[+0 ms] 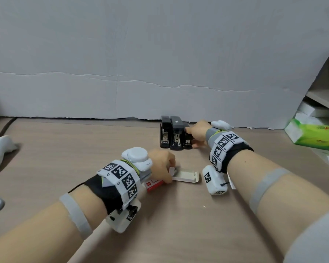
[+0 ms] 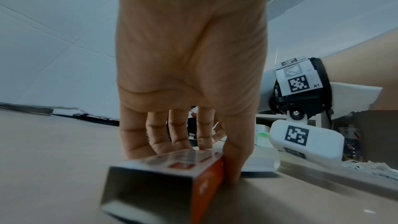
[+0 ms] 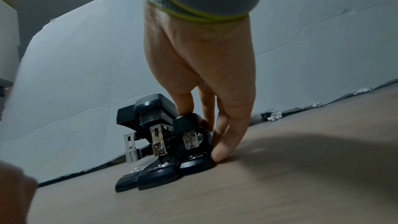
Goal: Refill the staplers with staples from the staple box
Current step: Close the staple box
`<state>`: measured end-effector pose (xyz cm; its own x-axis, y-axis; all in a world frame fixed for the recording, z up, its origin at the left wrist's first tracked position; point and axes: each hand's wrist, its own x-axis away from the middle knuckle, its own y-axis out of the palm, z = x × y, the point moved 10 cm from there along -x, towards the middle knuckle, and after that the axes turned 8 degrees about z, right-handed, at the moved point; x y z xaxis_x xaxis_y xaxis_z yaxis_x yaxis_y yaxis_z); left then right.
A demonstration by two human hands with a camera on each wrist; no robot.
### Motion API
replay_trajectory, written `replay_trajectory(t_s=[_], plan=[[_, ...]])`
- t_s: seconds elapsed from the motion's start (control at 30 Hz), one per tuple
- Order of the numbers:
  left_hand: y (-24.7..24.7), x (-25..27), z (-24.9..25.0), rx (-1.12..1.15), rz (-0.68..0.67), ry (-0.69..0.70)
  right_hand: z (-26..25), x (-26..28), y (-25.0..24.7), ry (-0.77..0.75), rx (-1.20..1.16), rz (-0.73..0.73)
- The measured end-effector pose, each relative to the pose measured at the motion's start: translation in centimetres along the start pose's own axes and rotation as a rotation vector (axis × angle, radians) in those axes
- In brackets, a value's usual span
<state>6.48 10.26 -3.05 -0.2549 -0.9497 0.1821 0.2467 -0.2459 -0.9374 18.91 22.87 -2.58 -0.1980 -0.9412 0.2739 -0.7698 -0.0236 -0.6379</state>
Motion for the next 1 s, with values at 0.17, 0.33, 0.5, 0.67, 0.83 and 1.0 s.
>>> replay_trajectory(t_s=[0.17, 0.33, 0.5, 0.67, 0.83, 1.0], plan=[[-0.4, 0.0, -1.0, 0.057, 0.033, -0.018, -0.2, -0.3, 0.3, -0.015, 0.0, 0.006], [-1.3, -0.1, -1.3, 0.083, 0.091, -0.01, 0.1, -0.4, -0.7, -0.097, 0.062, 0.027], [-2.7, -0.3, -1.5, 0.157, 0.19, 0.016, 0.2, 3.9, -4.0, -0.23, 0.017, 0.102], [-3.9, -0.1, -0.1, 0.2, 0.308, 0.1, 3.6, 9.6, -2.1, -0.13, -0.145, -0.225], [-4.7, 0.8, 1.5, 0.166, 0.37, 0.157, 3.7, 12.1, -1.4, -0.146, -0.298, -0.319], [-5.3, 2.4, 1.6, 0.134, 0.433, 0.173, 3.2, 12.9, -1.5, -0.229, -0.286, -0.246]])
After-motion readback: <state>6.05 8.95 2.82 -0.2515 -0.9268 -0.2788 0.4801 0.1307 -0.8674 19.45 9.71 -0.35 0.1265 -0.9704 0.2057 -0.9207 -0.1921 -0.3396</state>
